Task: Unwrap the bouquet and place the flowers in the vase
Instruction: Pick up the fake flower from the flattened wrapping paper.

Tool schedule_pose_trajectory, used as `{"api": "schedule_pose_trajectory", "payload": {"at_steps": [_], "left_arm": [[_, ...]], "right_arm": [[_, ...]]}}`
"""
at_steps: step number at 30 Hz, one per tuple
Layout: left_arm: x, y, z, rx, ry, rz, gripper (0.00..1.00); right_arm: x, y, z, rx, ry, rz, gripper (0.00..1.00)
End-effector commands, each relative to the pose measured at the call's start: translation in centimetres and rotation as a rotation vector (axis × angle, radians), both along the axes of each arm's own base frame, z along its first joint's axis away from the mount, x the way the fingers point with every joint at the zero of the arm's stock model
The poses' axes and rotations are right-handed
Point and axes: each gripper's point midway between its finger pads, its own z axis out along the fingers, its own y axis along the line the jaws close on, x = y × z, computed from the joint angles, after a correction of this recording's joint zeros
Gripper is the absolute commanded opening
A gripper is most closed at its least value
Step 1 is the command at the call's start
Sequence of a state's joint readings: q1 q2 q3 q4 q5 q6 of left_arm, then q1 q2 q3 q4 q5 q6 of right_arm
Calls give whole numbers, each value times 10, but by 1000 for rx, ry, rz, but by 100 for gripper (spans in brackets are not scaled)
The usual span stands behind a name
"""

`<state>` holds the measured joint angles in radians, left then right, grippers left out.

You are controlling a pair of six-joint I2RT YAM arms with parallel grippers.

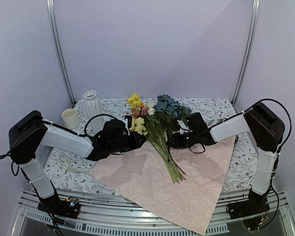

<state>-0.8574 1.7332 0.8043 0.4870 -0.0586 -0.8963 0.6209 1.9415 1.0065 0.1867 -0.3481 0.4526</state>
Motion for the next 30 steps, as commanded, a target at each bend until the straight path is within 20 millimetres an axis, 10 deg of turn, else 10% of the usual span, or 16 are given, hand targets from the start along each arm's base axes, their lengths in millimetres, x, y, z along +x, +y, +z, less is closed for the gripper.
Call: {"api": "schedule_pose_trajectory", "payload": {"at_steps": [1, 14, 30], "left_arm": [[-2, 4, 3, 13, -16, 0, 12], [-5, 8, 4, 9, -13, -1, 12], [-9, 13, 11, 10, -30, 1, 13]], "right_arm": [[9, -3, -12, -29, 25, -57, 28], [18, -12, 23, 10, -42, -147, 4], [13, -47, 88, -13, -260, -236, 5]]}}
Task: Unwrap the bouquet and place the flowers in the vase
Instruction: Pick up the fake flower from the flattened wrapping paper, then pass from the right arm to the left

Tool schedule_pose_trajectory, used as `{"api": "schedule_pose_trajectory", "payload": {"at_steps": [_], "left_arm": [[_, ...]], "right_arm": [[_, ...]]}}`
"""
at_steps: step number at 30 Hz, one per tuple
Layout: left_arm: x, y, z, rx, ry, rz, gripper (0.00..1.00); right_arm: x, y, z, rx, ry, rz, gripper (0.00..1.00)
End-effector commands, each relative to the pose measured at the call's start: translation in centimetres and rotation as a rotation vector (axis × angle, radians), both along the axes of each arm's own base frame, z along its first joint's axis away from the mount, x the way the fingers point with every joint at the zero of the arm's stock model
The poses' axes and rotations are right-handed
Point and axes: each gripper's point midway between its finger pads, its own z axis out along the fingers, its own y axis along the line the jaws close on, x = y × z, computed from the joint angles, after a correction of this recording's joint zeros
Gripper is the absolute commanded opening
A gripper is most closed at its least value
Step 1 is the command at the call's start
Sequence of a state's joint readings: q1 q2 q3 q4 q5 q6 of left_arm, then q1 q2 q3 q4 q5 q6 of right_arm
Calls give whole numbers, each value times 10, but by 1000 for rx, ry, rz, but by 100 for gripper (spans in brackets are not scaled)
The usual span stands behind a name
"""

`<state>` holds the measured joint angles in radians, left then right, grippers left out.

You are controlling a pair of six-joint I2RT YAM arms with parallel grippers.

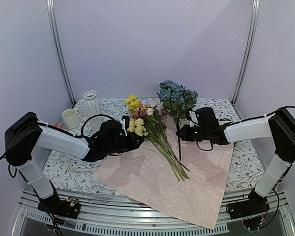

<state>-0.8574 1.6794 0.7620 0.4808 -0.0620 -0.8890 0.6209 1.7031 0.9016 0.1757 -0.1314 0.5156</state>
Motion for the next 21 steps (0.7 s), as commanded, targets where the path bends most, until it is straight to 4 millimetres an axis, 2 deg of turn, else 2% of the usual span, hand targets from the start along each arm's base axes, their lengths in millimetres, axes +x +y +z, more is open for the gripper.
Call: {"api": "schedule_pose_trajectory", "payload": {"at_steps": [1, 5, 8, 11, 18, 20, 21], "left_arm": [[-2, 4, 7, 7, -25, -1, 13], [-5, 1, 15, -10, -57, -30, 18], [-11, -6, 29, -48, -105, -82, 31], [-19, -20, 51, -84, -180, -152, 42], [-42, -51, 110, -213, -342, -320, 61], [-50, -57, 129, -266, -381, -368, 78], [-53, -59, 137, -287, -400, -387, 81]], "right_arm": [[5, -12, 33, -21, -141, -34, 5], [-1, -24, 54, -37, -219, -44, 5], [-11, -21, 75, -13, -287, 21, 5], [-25, -12, 96, 38, -351, 114, 5], [-68, 16, 139, 197, -461, 359, 5], [-83, 25, 148, 223, -498, 415, 6], [-87, 27, 150, 229, -510, 432, 6]]}}
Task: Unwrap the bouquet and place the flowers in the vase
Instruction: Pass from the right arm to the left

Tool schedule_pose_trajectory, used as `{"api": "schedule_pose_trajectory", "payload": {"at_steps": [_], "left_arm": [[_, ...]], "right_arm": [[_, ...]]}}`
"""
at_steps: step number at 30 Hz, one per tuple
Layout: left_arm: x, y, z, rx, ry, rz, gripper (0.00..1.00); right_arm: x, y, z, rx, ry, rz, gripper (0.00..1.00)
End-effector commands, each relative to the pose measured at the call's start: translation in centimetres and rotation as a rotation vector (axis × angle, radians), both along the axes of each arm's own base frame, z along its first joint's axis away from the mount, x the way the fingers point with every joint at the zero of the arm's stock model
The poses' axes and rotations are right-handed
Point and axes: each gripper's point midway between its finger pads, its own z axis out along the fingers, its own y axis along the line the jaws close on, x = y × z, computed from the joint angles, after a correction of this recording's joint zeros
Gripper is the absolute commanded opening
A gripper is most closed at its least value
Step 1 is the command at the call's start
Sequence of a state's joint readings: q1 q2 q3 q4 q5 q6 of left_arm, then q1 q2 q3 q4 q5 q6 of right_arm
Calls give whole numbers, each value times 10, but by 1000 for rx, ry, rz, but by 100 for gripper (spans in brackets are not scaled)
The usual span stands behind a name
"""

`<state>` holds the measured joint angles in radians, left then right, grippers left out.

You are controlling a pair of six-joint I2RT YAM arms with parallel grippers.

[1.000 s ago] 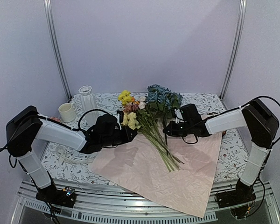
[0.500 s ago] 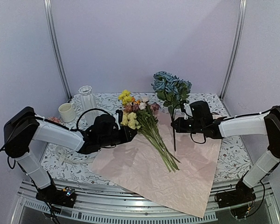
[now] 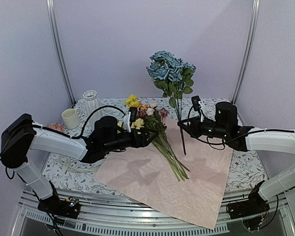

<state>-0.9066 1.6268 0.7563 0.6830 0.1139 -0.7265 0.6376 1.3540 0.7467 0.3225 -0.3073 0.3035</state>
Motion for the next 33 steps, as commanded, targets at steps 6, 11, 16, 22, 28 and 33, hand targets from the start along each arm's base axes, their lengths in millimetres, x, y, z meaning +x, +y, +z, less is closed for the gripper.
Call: {"api": "schedule_pose_trajectory", "payload": {"at_steps": [6, 11, 16, 22, 28, 33], "left_arm": [[-25, -25, 101, -219, -221, -174, 86], [-25, -30, 113, -241, -241, -194, 72], [-24, -36, 114, -247, -233, -205, 65], [-23, -39, 114, -244, -227, -213, 47], [-21, -43, 108, -229, -210, -221, 31], [-21, -44, 102, -205, -204, -233, 5]], "right_arm": [[-58, 37, 43, 94, -180, 257, 6], [-73, 47, 47, 104, -213, 299, 6], [-78, 54, 48, 107, -214, 318, 6], [-81, 59, 47, 100, -222, 327, 6], [-82, 63, 45, 94, -221, 336, 6], [-80, 63, 42, 86, -215, 322, 16]]}}
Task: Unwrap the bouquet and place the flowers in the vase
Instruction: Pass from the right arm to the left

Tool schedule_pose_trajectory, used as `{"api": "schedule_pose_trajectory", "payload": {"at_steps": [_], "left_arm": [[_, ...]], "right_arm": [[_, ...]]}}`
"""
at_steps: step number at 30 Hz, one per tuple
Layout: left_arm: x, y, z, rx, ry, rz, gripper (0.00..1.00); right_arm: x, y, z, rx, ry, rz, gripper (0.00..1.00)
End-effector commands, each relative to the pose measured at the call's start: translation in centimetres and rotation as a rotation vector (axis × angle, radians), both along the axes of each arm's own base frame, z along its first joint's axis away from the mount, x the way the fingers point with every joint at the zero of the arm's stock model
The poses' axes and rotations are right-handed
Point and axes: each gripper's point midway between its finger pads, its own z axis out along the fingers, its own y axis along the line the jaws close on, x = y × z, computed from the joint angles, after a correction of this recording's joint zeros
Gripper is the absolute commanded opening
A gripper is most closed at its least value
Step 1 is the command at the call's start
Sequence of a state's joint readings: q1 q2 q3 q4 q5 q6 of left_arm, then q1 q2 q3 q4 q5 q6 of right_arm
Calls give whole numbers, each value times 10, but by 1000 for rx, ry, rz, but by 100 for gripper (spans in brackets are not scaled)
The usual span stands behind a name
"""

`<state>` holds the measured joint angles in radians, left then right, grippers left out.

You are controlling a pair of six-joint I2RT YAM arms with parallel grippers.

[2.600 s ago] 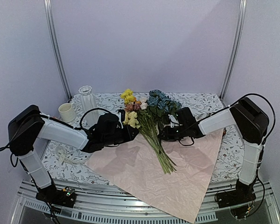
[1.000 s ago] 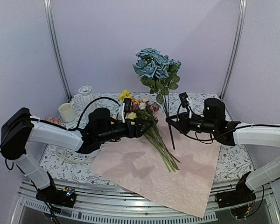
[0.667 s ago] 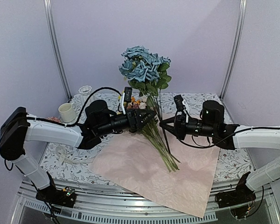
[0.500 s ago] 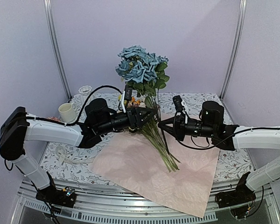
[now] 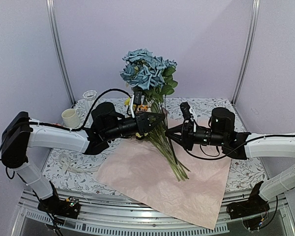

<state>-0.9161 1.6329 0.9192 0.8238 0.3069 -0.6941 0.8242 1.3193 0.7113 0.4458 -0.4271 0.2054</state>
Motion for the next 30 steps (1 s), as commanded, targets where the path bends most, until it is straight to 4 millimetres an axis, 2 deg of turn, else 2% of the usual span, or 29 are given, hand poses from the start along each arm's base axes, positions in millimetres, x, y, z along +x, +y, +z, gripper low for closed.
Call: {"api": "schedule_pose_trajectory", "payload": {"at_steps": [1, 2, 3, 9, 13, 17, 20, 25, 30], "left_arm": [[-3, -7, -3, 27, -6, -23, 1], [-2, -5, -5, 40, -3, -17, 0], [0, -3, -5, 49, -6, -8, 0], [6, 16, 1, 94, -19, 43, 0], [12, 39, 6, 144, -43, 114, 0], [22, 70, 16, 212, -83, 225, 0], [32, 102, 31, 267, -114, 350, 0], [49, 160, 73, 323, -193, 572, 0], [55, 209, 120, 355, -281, 760, 0]], "right_arm": [[2, 4, 14, 35, -52, -6, 23], [3, 3, 14, 35, -53, -18, 33], [4, 0, 15, 37, -56, -33, 37], [8, -15, 20, 44, -88, -111, 61], [10, -25, 17, 22, -111, -157, 74], [16, -36, 18, 8, -142, -222, 76], [22, -45, 18, -10, -173, -281, 76], [38, -62, 24, -46, -232, -410, 77], [53, -82, 23, -76, -256, -555, 76]]}}
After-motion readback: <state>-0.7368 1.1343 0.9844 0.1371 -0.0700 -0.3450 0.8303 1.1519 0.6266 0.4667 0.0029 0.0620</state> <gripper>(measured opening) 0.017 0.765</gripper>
